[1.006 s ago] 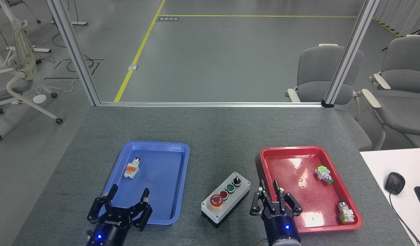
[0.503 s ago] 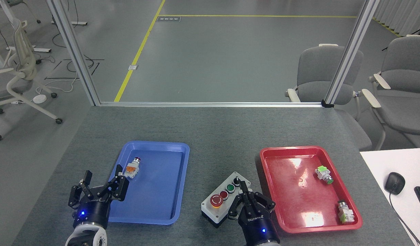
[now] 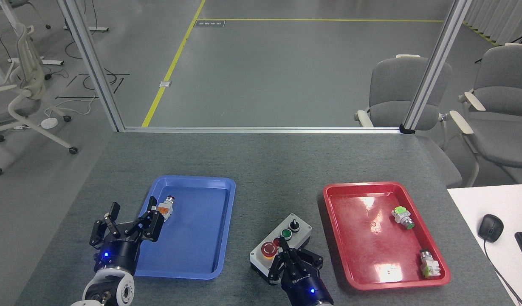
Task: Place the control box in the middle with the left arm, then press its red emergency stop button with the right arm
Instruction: 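Move the right gripper from the red tray over the red button, then press down on the red button with the right gripper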
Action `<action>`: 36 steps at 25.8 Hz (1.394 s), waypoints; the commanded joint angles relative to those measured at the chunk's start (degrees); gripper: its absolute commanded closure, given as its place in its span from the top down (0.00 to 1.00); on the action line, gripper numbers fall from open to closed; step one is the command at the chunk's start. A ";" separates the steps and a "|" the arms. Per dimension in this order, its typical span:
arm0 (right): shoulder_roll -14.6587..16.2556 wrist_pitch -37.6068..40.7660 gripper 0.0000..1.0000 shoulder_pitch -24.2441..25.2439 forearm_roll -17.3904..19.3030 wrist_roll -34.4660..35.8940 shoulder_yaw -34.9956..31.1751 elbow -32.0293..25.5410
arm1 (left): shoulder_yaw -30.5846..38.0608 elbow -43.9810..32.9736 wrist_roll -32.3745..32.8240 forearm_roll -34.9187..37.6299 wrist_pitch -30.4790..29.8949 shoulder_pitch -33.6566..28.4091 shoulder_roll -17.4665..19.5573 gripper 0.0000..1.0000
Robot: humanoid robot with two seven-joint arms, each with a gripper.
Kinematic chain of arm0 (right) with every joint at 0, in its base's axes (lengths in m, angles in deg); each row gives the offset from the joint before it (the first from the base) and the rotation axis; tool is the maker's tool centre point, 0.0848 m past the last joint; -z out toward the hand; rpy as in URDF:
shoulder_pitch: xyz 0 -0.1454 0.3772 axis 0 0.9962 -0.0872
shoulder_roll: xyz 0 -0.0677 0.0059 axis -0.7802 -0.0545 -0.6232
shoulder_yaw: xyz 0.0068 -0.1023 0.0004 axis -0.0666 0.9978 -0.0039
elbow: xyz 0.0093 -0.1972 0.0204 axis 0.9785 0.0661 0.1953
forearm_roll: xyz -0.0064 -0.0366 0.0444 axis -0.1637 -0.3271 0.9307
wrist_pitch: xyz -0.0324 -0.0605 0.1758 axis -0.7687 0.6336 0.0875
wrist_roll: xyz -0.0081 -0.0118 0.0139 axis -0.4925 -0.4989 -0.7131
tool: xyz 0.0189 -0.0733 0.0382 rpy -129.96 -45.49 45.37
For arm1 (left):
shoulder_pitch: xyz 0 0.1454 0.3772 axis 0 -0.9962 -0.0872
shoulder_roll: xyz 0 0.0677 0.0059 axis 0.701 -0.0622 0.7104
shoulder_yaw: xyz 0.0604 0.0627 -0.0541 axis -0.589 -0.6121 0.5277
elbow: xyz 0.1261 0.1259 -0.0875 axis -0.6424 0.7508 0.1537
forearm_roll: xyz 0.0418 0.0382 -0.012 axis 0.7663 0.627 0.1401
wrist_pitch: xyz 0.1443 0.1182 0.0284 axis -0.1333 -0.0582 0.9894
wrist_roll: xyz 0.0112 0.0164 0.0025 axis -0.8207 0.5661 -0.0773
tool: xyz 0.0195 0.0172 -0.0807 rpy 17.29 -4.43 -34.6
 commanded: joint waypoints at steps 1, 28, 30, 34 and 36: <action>-0.46 0.32 0.00 -0.94 -0.02 0.09 0.53 3.15 | 0.01 -0.06 -0.20 0.28 -0.49 1.17 0.58 0.99; -0.99 -0.20 0.10 -1.20 0.33 3.26 -0.27 1.66 | 0.36 -0.76 0.41 0.19 -5.86 0.90 0.05 0.99; -0.90 -1.61 0.26 -1.29 0.33 3.35 -0.44 0.51 | 0.36 -0.76 0.41 0.19 -5.86 0.99 0.14 0.99; -0.46 -1.87 0.75 -0.76 0.51 3.61 -3.08 -1.60 | 0.45 -1.02 0.41 0.19 -5.77 0.73 0.14 0.99; -0.29 -1.26 0.97 -0.06 1.39 5.10 -5.89 -2.47 | 0.45 -1.73 0.50 0.19 -5.77 0.29 0.14 0.99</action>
